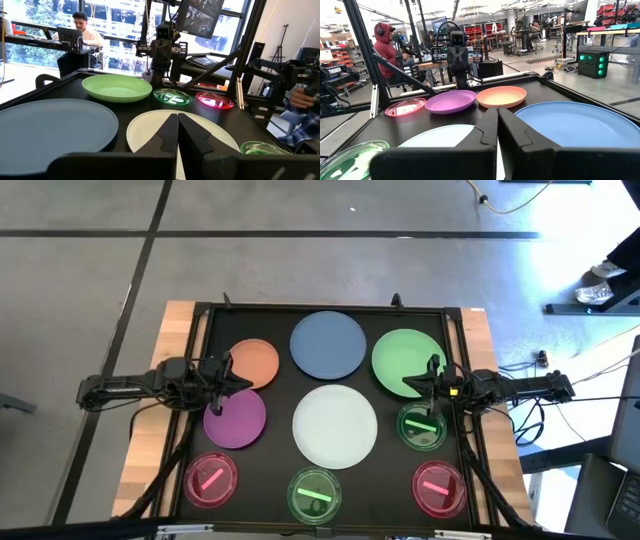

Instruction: Stack plastic plates

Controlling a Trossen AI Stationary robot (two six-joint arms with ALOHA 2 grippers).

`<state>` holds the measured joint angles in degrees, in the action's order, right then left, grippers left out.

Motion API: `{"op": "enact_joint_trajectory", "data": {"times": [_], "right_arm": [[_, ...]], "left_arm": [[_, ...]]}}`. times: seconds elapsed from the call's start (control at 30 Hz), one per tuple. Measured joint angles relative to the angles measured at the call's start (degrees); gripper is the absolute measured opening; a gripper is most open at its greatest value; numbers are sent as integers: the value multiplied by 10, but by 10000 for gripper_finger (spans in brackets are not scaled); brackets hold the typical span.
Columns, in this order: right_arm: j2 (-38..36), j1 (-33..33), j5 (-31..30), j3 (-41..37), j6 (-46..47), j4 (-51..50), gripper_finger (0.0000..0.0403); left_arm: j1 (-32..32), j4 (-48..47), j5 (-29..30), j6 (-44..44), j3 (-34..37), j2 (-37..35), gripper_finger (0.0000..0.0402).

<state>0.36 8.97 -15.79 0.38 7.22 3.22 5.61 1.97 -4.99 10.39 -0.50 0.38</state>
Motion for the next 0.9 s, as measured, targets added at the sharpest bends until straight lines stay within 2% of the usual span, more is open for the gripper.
{"op": "enact_joint_trajectory", "data": {"times": [0.3, 0.53, 0.63, 0.8, 0.9], "right_arm": [[0, 0, -2, 0, 0, 8, 5], [-1, 0, -18, 0, -1, 71, 5], [-1, 0, -27, 0, -1, 95, 5], [-1, 0, -28, 0, -1, 107, 5], [-1, 0, -28, 0, 1, 104, 5]], "left_arm": [[0, 3, 7, 0, 0, 0, 4], [0, 26, 123, -17, -1, 0, 4], [0, 40, 140, -4, -1, 0, 4], [0, 105, 181, -42, -1, 0, 4], [0, 146, 187, -61, -1, 2, 4]]}}
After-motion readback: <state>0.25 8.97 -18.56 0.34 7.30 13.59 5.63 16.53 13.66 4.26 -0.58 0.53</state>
